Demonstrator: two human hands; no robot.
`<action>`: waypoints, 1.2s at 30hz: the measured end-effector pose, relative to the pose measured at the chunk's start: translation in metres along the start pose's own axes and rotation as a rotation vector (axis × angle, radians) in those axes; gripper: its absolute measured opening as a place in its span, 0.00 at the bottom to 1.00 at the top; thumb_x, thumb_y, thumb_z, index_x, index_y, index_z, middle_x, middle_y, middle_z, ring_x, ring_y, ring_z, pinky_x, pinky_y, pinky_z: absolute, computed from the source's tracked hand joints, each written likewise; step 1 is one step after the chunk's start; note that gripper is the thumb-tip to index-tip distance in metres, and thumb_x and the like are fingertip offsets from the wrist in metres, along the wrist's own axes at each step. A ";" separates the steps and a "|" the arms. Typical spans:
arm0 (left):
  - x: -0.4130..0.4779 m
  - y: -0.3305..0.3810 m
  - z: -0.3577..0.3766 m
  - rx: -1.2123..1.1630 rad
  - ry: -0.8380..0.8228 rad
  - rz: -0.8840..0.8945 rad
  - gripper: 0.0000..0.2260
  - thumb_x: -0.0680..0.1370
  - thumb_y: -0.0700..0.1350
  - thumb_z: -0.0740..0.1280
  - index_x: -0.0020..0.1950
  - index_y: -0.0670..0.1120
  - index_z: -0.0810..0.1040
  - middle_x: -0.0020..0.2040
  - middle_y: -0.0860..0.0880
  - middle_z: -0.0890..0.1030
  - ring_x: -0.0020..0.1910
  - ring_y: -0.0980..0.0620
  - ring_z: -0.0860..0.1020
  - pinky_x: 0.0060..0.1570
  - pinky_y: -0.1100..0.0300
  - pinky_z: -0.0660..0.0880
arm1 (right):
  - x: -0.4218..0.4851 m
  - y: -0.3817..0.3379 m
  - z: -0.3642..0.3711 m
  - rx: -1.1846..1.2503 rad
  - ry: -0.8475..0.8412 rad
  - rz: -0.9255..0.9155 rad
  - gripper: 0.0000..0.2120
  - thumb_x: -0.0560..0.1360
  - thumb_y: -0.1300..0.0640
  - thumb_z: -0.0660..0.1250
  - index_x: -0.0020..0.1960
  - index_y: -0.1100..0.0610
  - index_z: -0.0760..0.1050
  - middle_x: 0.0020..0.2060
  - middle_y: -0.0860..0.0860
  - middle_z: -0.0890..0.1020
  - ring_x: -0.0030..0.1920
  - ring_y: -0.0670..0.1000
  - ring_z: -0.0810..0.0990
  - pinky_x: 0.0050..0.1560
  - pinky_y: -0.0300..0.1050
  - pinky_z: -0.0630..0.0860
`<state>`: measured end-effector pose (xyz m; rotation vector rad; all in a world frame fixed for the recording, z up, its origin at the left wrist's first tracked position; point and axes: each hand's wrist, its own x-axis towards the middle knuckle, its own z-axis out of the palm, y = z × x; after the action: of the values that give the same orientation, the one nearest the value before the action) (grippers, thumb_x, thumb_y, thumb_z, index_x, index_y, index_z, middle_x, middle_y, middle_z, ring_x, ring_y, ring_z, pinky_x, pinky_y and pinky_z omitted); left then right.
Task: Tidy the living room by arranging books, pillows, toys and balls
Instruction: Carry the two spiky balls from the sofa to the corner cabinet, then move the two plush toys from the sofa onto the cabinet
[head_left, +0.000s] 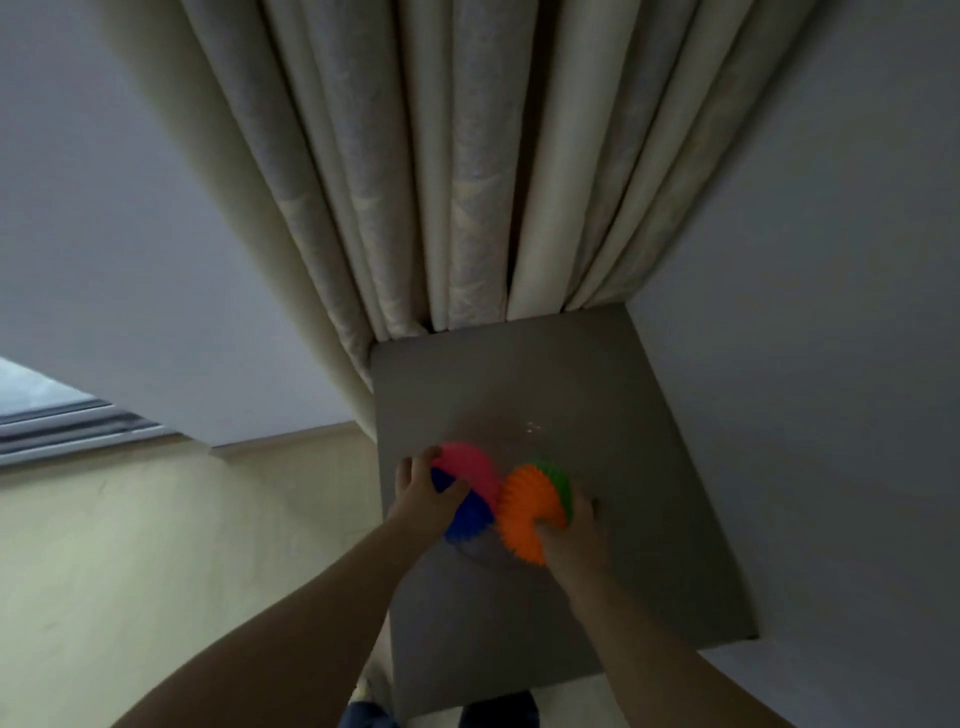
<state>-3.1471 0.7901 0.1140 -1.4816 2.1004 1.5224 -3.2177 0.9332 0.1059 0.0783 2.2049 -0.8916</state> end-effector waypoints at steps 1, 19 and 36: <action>-0.005 0.001 -0.002 0.010 -0.012 -0.001 0.27 0.78 0.46 0.64 0.75 0.48 0.58 0.74 0.43 0.55 0.71 0.43 0.61 0.66 0.52 0.66 | -0.004 -0.003 -0.001 -0.036 0.006 0.016 0.35 0.73 0.55 0.65 0.76 0.50 0.54 0.73 0.58 0.59 0.70 0.61 0.63 0.69 0.56 0.63; -0.196 -0.138 -0.224 -0.804 0.494 -0.085 0.12 0.80 0.46 0.62 0.61 0.44 0.72 0.52 0.46 0.77 0.50 0.48 0.76 0.44 0.57 0.72 | -0.230 -0.113 0.175 0.001 -0.350 -0.406 0.17 0.77 0.57 0.62 0.65 0.57 0.68 0.56 0.52 0.75 0.50 0.51 0.74 0.42 0.40 0.70; -0.452 -0.479 -0.424 -1.335 1.224 -0.318 0.05 0.79 0.43 0.61 0.44 0.48 0.73 0.43 0.48 0.77 0.43 0.50 0.76 0.41 0.58 0.69 | -0.562 -0.067 0.502 -0.287 -1.040 -0.483 0.07 0.76 0.62 0.61 0.54 0.59 0.71 0.38 0.53 0.77 0.35 0.51 0.74 0.36 0.42 0.70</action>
<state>-2.3845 0.7360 0.2857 -3.6107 0.5309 2.2408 -2.5223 0.6867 0.2739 -0.8875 1.3281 -0.6165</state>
